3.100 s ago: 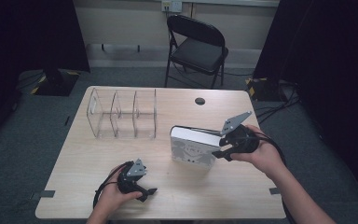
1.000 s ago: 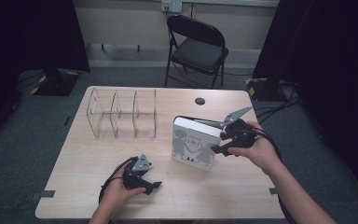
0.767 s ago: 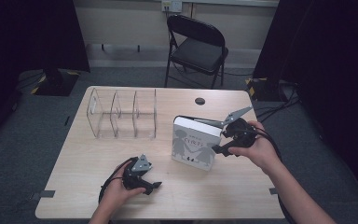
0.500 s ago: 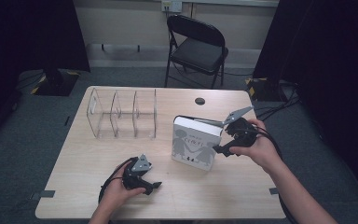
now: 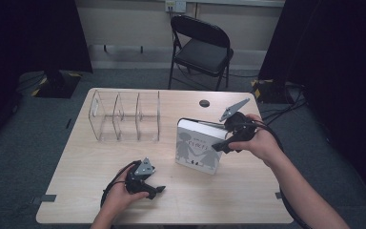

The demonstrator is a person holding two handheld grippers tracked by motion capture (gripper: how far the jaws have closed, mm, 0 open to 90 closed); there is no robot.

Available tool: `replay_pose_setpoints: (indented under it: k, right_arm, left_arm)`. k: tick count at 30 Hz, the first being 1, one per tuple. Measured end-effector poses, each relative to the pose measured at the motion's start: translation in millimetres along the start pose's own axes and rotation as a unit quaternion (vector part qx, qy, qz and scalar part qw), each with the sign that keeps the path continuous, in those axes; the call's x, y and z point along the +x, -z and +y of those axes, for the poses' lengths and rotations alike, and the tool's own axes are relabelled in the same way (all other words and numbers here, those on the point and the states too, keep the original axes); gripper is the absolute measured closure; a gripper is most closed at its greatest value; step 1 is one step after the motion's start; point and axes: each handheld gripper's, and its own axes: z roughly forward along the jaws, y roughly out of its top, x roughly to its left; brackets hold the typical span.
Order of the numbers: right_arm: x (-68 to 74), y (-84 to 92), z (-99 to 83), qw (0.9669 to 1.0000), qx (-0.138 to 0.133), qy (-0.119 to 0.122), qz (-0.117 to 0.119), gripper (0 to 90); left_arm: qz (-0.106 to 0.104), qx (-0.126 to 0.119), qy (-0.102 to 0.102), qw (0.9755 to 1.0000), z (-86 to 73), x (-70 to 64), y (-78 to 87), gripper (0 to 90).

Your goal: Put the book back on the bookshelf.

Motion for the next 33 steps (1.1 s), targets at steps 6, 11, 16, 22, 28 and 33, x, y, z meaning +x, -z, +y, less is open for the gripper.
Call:
replay_pose_setpoints:
  k: [6, 11, 16, 22, 28, 33]
  right_arm:
    - [2.0, -1.8, 13.9, 0.9986, 0.051, 0.012, 0.000, 29.0]
    - [4.2, -4.8, 17.2, 0.9984, 0.053, 0.020, -0.004, 38.3]
    - [8.4, -1.8, 17.6, 0.9981, 0.049, 0.029, 0.026, 50.6]
    - [26.6, 2.8, 13.2, 0.9981, 0.036, 0.038, 0.032, 52.6]
    - [48.3, 10.0, 3.1, 0.9955, 0.034, 0.065, 0.059, 52.6]
    - [59.4, 17.2, -6.8, 0.9928, 0.040, 0.083, 0.077, 52.4]
  left_arm:
    - [-0.001, 0.004, -0.003, 1.0000, 0.2, 0.6, 0.7, 15.2]
    - [-0.001, 0.003, -0.004, 1.0000, 0.1, 0.4, 0.7, 15.3]
    - [-0.001, 0.003, -0.004, 1.0000, 0.1, 0.4, 0.8, 15.3]
    - [-0.002, 0.003, -0.002, 1.0000, 0.0, 0.7, 0.9, 15.3]
    - [-0.001, 0.003, -0.004, 1.0000, -0.3, 0.8, 1.0, 15.3]
    - [0.001, 0.000, 0.001, 1.0000, -1.2, 0.5, 1.8, 15.3]
